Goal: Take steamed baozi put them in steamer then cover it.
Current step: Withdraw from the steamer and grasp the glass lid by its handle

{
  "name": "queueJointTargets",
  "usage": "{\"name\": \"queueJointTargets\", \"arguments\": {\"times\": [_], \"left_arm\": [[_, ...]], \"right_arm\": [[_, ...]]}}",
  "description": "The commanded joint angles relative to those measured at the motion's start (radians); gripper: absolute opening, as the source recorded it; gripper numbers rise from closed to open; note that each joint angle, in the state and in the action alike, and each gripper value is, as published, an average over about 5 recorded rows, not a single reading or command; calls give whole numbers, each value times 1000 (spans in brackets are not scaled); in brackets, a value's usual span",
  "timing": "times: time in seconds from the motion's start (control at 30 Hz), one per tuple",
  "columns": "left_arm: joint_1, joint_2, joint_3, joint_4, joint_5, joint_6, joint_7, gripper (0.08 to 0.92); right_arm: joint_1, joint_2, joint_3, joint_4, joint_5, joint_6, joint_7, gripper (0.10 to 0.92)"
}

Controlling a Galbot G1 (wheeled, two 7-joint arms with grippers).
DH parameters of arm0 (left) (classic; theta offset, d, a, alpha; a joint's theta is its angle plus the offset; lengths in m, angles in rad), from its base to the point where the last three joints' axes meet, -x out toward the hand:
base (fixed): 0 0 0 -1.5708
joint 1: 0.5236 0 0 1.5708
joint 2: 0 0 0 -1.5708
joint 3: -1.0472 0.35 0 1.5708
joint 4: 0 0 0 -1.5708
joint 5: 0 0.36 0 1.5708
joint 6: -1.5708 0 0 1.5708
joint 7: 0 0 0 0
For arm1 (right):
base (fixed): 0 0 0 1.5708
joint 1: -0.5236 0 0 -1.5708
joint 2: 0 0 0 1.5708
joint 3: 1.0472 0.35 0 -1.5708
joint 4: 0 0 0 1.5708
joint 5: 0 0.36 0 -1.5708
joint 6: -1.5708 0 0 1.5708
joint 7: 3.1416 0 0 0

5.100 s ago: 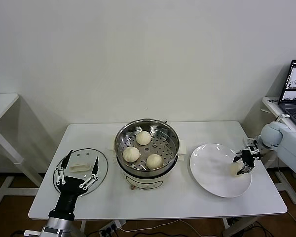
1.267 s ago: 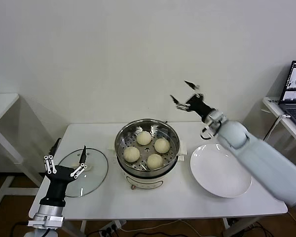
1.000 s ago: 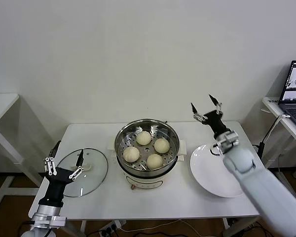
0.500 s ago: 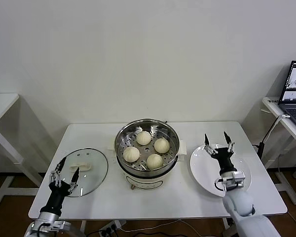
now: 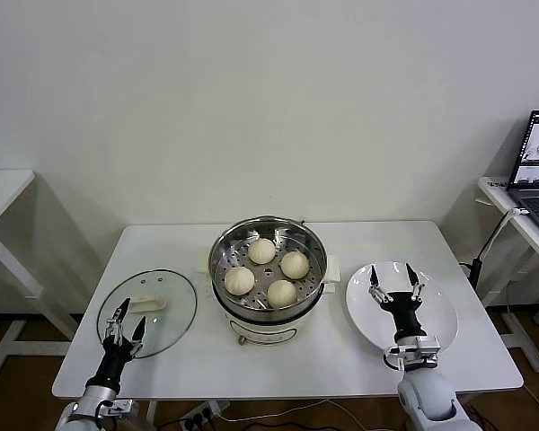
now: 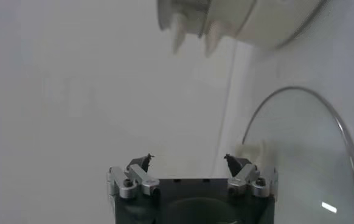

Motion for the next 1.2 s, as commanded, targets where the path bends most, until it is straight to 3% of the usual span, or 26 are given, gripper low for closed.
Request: {"name": "queueJointTargets", "arguments": {"times": [0.03, 1.2], "left_arm": [[-142, -4, 14, 148, 76, 16, -29, 823], [-257, -7, 61, 252, 84, 56, -3, 823]], "right_arm": [[-35, 28, 20, -1, -29, 2, 2, 823], [-31, 24, 19, -8, -48, 6, -4, 823]]}}
